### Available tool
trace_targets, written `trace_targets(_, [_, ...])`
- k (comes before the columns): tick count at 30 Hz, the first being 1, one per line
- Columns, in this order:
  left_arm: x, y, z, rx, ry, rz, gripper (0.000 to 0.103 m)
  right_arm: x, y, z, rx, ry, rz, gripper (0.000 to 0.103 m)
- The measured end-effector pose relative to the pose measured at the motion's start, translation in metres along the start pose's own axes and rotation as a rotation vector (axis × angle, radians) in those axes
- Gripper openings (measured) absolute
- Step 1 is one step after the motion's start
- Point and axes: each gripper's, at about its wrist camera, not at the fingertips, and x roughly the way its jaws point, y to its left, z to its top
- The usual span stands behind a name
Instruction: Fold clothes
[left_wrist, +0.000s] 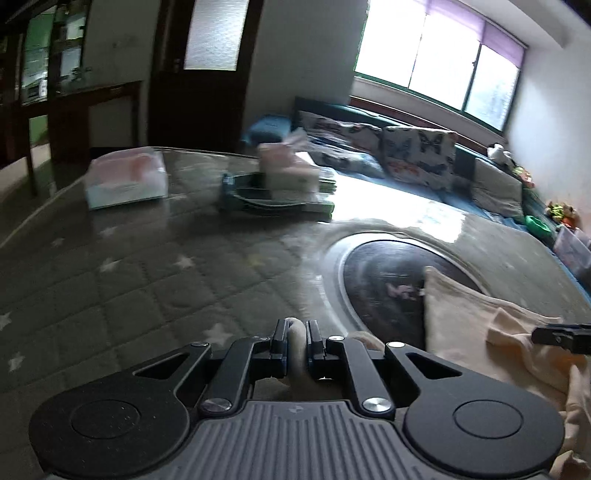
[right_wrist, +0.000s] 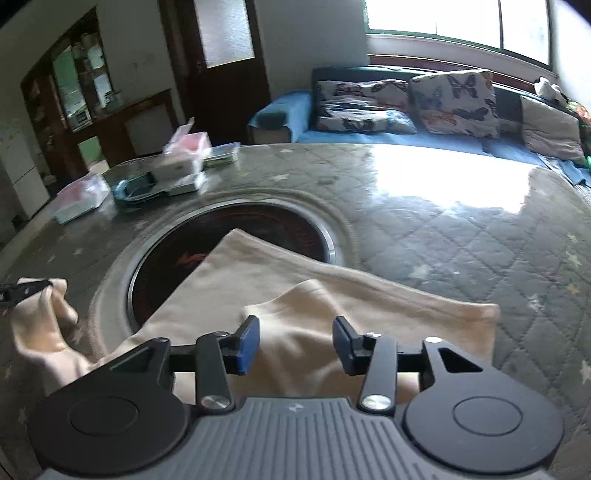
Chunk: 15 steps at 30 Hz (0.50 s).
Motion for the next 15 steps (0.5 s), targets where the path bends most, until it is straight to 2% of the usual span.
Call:
trace_targets(4, [-0.003, -0.003, -0.003, 0.028, 0.002, -0.018, 0.011, 0.0, 0.007, -0.009, -0.032, 0.027, -0.022, 0.061])
trace_targets(6, [-0.004, -0.008, -0.006, 0.039, 0.003, -0.025, 0.011, 0.001, 0.008, -0.013, -0.039, 0.043, -0.026, 0.068])
trace_targets(7, [-0.004, -0.01, -0.007, 0.043, 0.001, -0.029, 0.011, 0.001, 0.009, -0.015, -0.043, 0.05, -0.026, 0.076])
trace_targets(10, [-0.006, -0.016, -0.008, 0.056, -0.005, -0.04, 0.012, -0.001, 0.013, -0.02, -0.056, 0.056, -0.023, 0.083])
trace_targets(13, [-0.009, -0.024, -0.007, 0.073, -0.017, -0.056, 0.015, 0.0, 0.015, -0.023, -0.039, 0.077, -0.022, 0.098])
trace_targets(15, [-0.011, -0.029, -0.006, 0.087, -0.024, -0.065, 0.015, 0.004, 0.017, -0.025, -0.034, 0.107, -0.041, 0.099])
